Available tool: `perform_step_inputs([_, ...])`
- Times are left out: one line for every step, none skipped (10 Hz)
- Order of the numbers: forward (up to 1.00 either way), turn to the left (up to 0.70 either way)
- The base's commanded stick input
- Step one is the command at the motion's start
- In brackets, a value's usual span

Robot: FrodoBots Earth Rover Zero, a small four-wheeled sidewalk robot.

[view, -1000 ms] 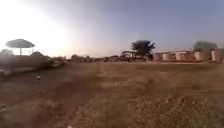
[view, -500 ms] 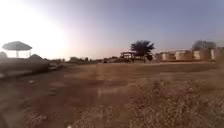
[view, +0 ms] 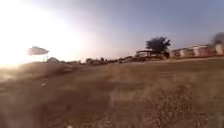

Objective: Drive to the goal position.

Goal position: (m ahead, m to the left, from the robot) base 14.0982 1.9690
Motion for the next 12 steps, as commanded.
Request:
perform_step_inputs([0.70, 0.25])
perform_step_inputs([0.70, 0.32])
perform_step_inputs([0.70, 0.23])
perform_step_inputs([0.70, 0.00])
perform_step_inputs([0.70, 0.00])
perform_step_inputs([0.70, 0.00])
perform_step_inputs([0.70, 0.00])
perform_step_inputs([0.70, 0.00])
perform_step_inputs([0.70, 0.00])
perform_step_inputs([0.70, 0.00])
perform_step_inputs([0.70, 0.00])
perform_step_inputs([0.70, 0.00])
